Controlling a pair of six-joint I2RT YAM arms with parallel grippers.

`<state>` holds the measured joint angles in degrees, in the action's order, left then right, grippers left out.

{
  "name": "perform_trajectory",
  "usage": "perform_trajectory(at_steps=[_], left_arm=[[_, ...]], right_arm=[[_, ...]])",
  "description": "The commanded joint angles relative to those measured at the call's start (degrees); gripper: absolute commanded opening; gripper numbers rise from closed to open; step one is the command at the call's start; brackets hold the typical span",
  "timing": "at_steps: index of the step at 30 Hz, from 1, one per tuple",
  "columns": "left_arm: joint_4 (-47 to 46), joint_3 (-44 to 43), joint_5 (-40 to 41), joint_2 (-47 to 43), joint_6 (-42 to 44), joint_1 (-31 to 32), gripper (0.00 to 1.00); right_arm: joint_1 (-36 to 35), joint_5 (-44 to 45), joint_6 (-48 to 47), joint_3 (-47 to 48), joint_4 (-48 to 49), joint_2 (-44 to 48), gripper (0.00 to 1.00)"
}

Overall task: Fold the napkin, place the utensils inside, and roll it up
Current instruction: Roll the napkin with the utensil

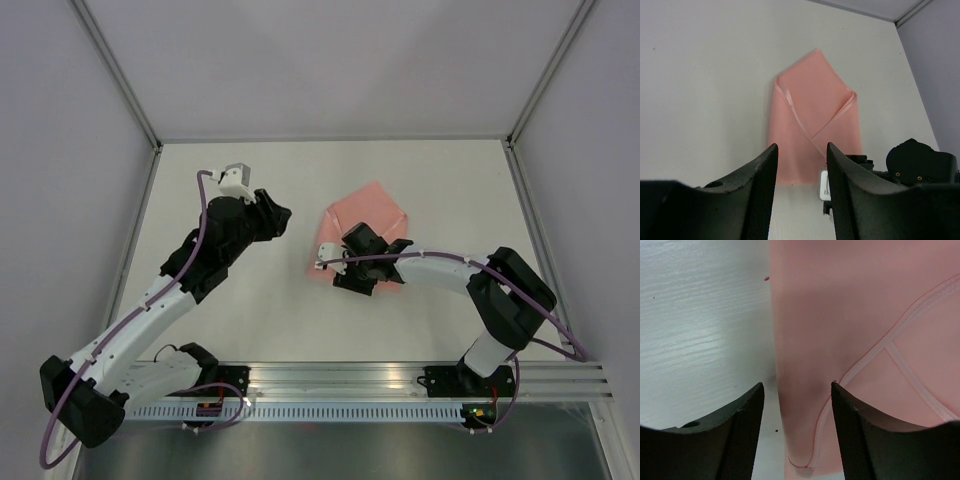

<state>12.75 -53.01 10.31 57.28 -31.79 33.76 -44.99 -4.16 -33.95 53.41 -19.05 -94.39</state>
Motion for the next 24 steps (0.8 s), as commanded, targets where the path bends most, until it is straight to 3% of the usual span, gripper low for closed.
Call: perform_trajectory(at_steps=[1,13,24], left_arm=[[-2.0,2.3,-1.6,0.4,3.2,-0.1,0.5],[-5.5,7.6,-3.1,0.7,5.6,0.6,0.5],[-8.7,10.7,-2.2,0.2,6.7,3.0,0.5]], right_arm=[[0.2,-0.8,-1.3,-0.8,2.7,-1.4,0.62],[5.1,-8.0,-4.2,-0.1,-2.5,-4.1,0.55],[5.3,-9.5,-4.6,-2.3,-3.3,-6.4,0.38]])
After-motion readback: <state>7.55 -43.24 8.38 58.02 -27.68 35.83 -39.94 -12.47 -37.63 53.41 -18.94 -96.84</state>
